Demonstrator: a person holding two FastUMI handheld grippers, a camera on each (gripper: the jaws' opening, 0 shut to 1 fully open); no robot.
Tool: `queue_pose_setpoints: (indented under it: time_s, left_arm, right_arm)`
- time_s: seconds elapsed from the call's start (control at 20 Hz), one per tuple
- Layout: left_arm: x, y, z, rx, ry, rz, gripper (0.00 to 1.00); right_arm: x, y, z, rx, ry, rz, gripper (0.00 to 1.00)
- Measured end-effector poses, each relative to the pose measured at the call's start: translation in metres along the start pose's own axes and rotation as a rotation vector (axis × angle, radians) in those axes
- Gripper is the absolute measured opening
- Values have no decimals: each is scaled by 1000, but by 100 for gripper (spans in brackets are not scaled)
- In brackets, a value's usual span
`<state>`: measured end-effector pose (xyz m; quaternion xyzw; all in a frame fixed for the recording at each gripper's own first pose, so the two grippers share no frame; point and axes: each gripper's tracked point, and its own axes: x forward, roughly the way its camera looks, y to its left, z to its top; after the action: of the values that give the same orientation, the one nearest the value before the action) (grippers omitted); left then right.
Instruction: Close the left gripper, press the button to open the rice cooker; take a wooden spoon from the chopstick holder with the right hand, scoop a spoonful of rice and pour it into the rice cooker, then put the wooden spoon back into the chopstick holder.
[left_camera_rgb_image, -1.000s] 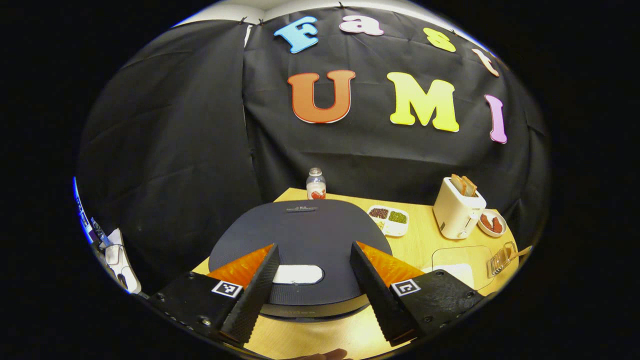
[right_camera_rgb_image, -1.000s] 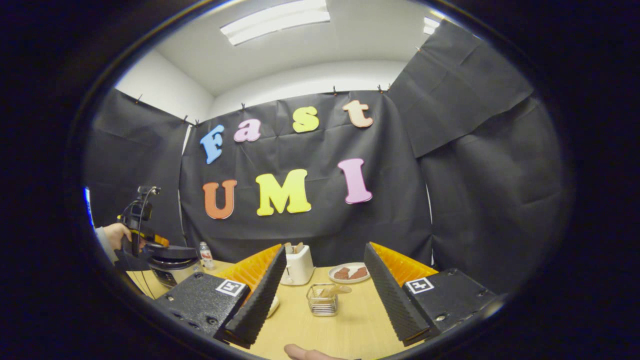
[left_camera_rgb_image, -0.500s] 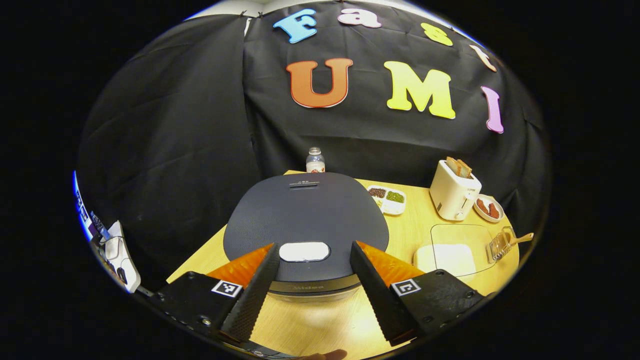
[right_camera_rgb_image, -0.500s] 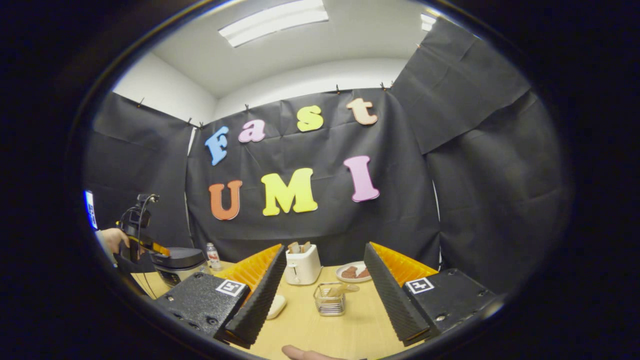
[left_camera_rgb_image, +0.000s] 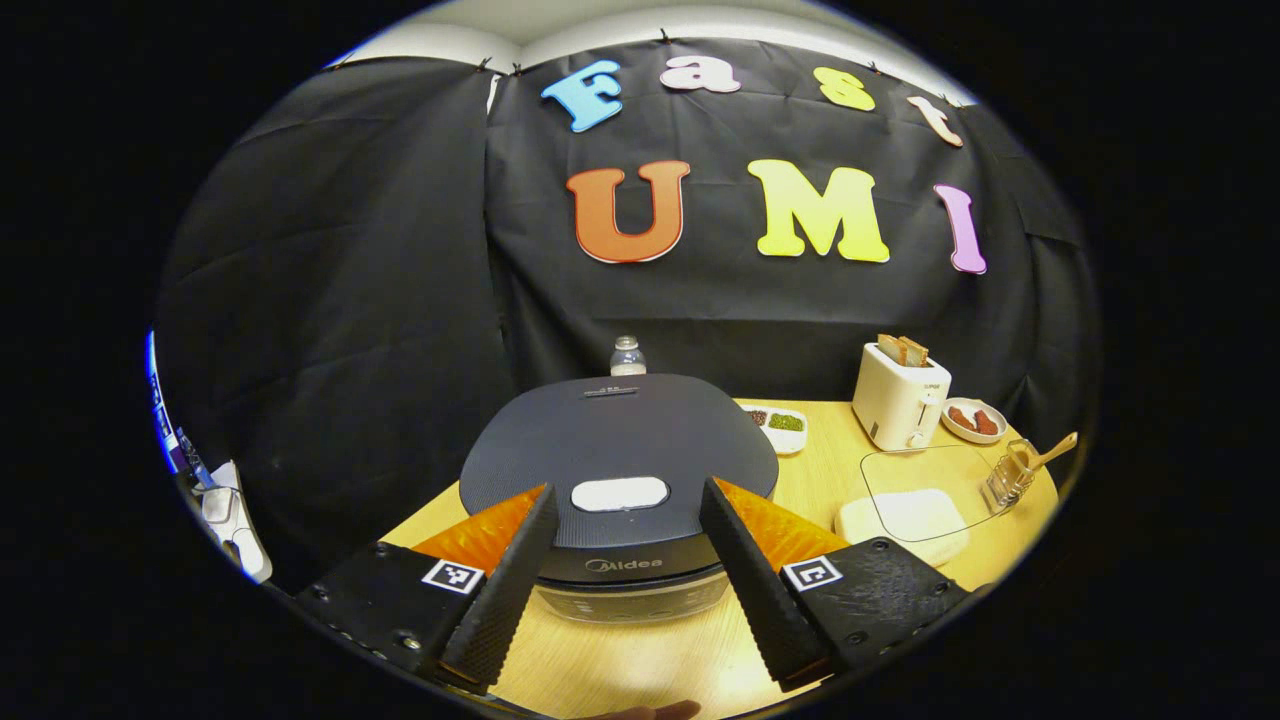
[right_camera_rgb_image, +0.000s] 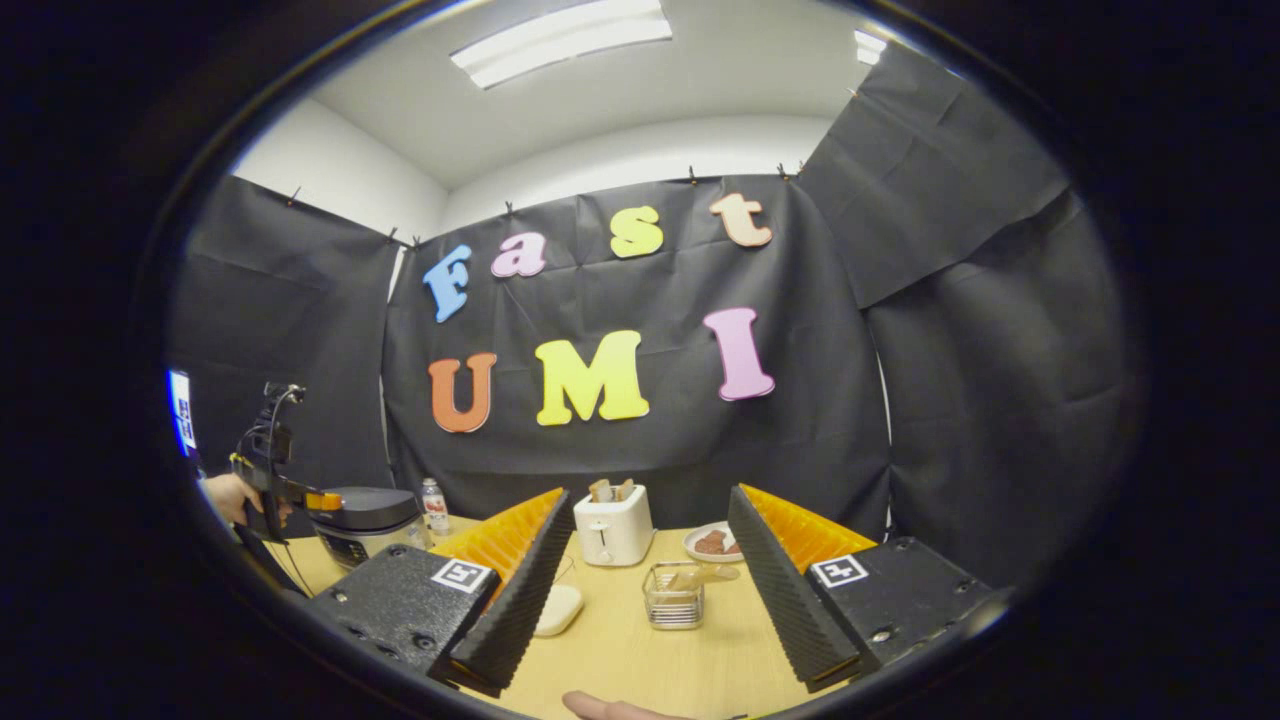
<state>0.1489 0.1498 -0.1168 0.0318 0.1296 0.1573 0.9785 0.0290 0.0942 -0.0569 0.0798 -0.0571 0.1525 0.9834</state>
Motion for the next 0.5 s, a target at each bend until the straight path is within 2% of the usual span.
queue_pose_setpoints:
  time_s: [0.15, 0.3, 0.5]
  left_arm:
    - [0, -1, -1, -16, -21, -5, 94]
    - [0, -1, -9, -8, -20, -3, 94]
    - [-2, -3, -5, 8, -89, -29, 93]
  right_arm:
    - [0, 5, -4, -12, 2, 11, 100]
    - [3, -2, -5, -15, 6, -11, 100]
    - [2, -3, -9, -15, 18, -20, 100]
